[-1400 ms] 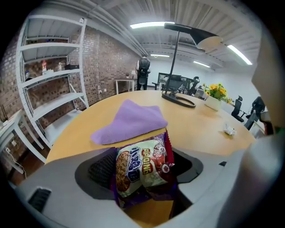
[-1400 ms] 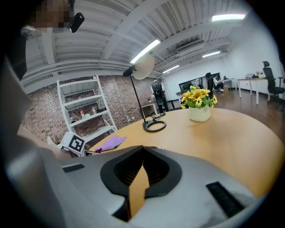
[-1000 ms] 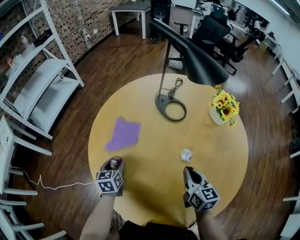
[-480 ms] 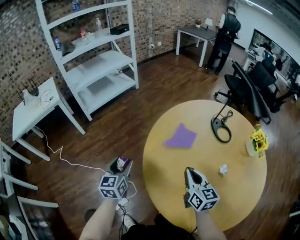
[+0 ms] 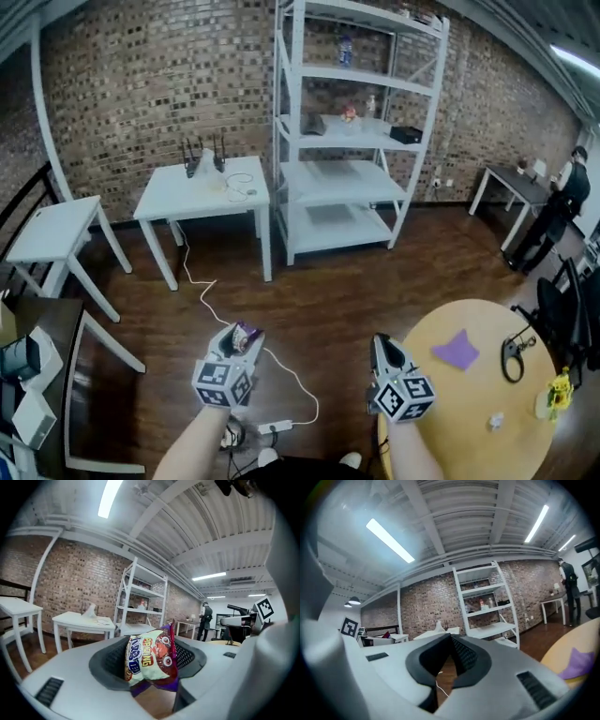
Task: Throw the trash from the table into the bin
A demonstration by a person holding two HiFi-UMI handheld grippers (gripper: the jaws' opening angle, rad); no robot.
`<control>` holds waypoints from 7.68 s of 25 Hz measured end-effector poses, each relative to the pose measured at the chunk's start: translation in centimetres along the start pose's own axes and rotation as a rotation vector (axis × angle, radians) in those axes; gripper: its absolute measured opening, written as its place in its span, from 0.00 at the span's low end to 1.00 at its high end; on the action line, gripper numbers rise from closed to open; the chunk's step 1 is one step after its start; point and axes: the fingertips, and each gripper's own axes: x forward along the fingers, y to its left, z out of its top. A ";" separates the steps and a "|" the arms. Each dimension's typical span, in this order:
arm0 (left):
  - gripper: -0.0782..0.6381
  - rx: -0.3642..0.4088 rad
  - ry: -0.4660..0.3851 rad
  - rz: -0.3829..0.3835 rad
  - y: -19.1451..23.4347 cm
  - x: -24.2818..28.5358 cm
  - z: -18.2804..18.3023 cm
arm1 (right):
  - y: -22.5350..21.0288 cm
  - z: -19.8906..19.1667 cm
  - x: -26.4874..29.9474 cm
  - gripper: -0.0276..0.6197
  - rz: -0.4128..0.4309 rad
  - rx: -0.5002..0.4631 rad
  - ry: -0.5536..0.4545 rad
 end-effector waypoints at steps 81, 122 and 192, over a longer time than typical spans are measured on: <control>0.38 -0.460 0.250 0.719 23.7 -28.4 -28.1 | 31.0 -31.7 13.4 0.05 0.620 -0.140 0.685; 0.31 -0.181 -0.036 -0.696 -44.4 4.4 -3.7 | -22.0 0.9 -44.0 0.05 -0.782 0.019 -0.217; 0.47 -0.011 0.314 -1.371 -69.7 3.1 -17.2 | -25.9 -9.2 -57.8 0.05 -1.257 0.227 -0.119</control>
